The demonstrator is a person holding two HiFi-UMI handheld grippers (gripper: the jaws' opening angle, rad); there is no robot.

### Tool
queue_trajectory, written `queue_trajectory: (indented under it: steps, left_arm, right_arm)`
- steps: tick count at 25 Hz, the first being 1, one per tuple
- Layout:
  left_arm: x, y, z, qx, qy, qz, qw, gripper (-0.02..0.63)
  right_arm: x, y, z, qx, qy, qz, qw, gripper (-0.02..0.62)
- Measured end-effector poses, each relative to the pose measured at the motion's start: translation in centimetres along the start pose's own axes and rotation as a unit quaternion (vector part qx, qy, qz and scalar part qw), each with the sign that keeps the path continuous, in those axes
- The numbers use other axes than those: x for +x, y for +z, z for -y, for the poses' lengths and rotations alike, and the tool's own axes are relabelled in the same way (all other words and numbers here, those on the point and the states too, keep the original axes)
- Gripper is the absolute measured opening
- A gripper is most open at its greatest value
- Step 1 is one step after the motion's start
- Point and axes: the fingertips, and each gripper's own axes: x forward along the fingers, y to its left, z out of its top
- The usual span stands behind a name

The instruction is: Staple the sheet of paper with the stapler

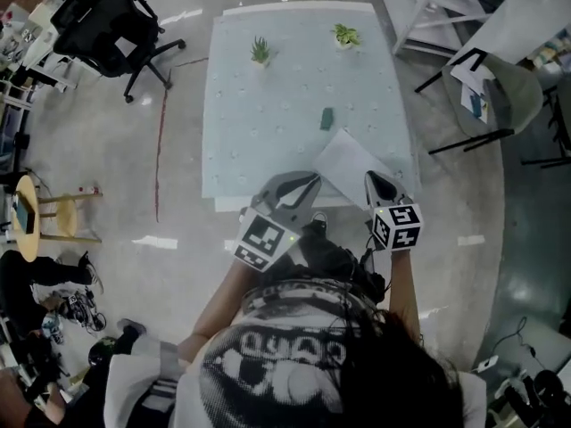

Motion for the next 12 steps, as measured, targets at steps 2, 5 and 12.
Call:
queue_trajectory:
  steps: [2, 5, 12]
  left_arm:
    - [0.6, 0.0, -0.4, -0.003, 0.019, -0.001, 0.9998, 0.009]
    - [1.1, 0.0, -1.1, -0.01, 0.045, 0.0, 0.9989, 0.009]
    - [1.8, -0.5, -1.6, -0.018, 0.079, -0.011, 0.9967, 0.009]
  right_arm:
    - [1.0, -1.6, 2.4, -0.014, 0.003, -0.026, 1.0, 0.008]
    - [2.6, -3.9, 5.4, -0.044, 0.015, -0.073, 0.996, 0.08]
    - [5.1, -9.1, 10.0, -0.092, 0.04, -0.187, 0.977, 0.201]
